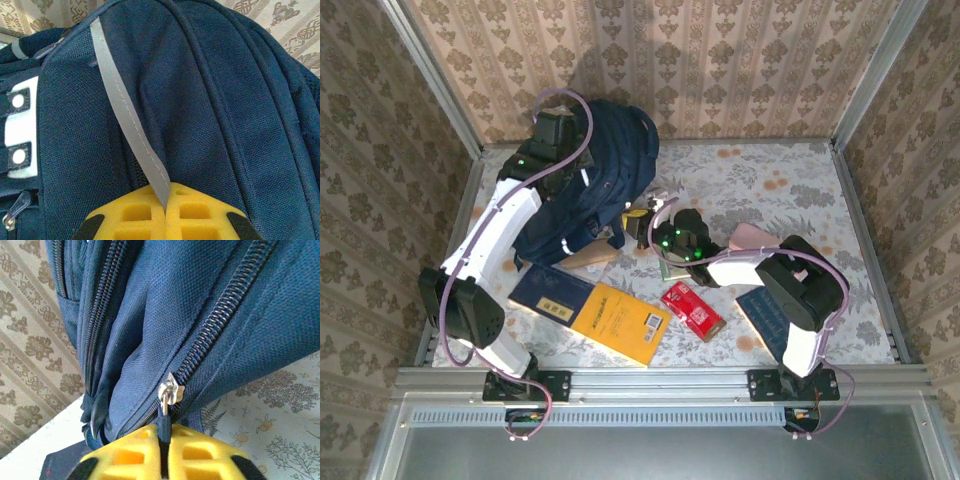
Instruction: Pack the student bag
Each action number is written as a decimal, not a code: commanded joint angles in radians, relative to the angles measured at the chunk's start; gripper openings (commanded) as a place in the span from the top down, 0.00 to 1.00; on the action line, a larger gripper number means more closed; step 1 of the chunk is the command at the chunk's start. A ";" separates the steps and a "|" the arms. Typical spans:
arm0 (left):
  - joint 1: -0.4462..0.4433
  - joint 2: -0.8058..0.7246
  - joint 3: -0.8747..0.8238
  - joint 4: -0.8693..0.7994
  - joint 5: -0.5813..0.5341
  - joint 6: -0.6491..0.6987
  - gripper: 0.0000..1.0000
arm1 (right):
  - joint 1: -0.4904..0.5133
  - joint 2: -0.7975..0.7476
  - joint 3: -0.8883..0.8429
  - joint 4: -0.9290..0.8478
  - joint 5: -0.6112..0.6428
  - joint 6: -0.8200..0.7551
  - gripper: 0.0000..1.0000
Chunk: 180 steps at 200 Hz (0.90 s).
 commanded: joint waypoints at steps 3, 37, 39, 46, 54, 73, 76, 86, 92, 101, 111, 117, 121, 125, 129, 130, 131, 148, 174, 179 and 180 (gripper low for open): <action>0.018 -0.065 -0.005 0.047 -0.068 0.028 1.00 | -0.021 -0.061 -0.036 0.072 0.011 0.012 0.77; 0.018 -0.070 -0.007 0.046 -0.084 0.032 1.00 | -0.046 -0.105 -0.095 0.081 0.086 -0.015 0.69; 0.019 -0.070 -0.006 0.046 -0.083 0.032 1.00 | -0.046 -0.108 -0.096 0.074 0.093 -0.022 0.69; 0.018 -0.070 -0.007 0.046 -0.082 0.032 1.00 | -0.045 -0.121 -0.093 0.032 0.106 -0.052 0.69; 0.019 -0.073 -0.004 0.044 -0.085 0.032 1.00 | -0.042 -0.133 -0.081 -0.025 0.101 -0.094 0.69; 0.018 -0.074 -0.004 0.043 -0.089 0.030 1.00 | -0.017 -0.148 -0.069 -0.102 0.091 -0.221 0.69; 0.018 -0.075 -0.004 0.043 -0.090 0.029 1.00 | -0.012 -0.149 -0.070 -0.101 0.091 -0.242 0.69; 0.019 -0.076 -0.003 0.043 -0.092 0.027 1.00 | 0.004 -0.148 -0.073 -0.099 0.096 -0.289 0.68; 0.019 -0.077 -0.002 0.040 -0.093 0.026 1.00 | 0.011 -0.146 -0.073 -0.098 0.088 -0.312 0.68; 0.019 -0.077 -0.002 0.041 -0.093 0.024 1.00 | 0.024 -0.138 -0.069 -0.098 0.083 -0.354 0.66; 0.020 -0.079 -0.001 0.040 -0.094 0.022 1.00 | 0.043 -0.128 -0.061 -0.107 0.085 -0.406 0.65; 0.019 -0.079 0.000 0.038 -0.094 0.020 1.00 | 0.053 -0.118 -0.056 -0.108 0.085 -0.431 0.63; 0.019 -0.080 -0.001 0.038 -0.093 0.019 1.00 | 0.059 -0.114 -0.053 -0.104 0.083 -0.445 0.63; 0.020 -0.081 -0.002 0.038 -0.093 0.019 1.00 | 0.063 -0.106 -0.049 -0.102 0.083 -0.457 0.62; 0.020 -0.082 -0.002 0.038 -0.093 0.018 1.00 | 0.066 -0.102 -0.047 -0.101 0.084 -0.464 0.61; 0.020 -0.082 -0.002 0.038 -0.093 0.018 1.00 | 0.067 -0.099 -0.044 -0.100 0.084 -0.466 0.61; 0.020 -0.082 -0.002 0.038 -0.093 0.018 1.00 | 0.069 -0.096 -0.042 -0.100 0.086 -0.469 0.60; 0.020 -0.084 -0.002 0.037 -0.091 0.015 1.00 | 0.074 -0.068 -0.017 -0.102 0.106 -0.481 0.56; 0.020 -0.085 -0.007 0.037 -0.089 0.007 1.00 | 0.085 -0.029 0.031 -0.108 0.122 -0.504 0.50; 0.020 -0.085 -0.008 0.036 -0.089 0.006 1.00 | 0.092 -0.022 0.041 -0.113 0.129 -0.516 0.49; 0.020 -0.085 -0.008 0.036 -0.089 0.005 1.00 | 0.093 -0.020 0.043 -0.114 0.132 -0.519 0.49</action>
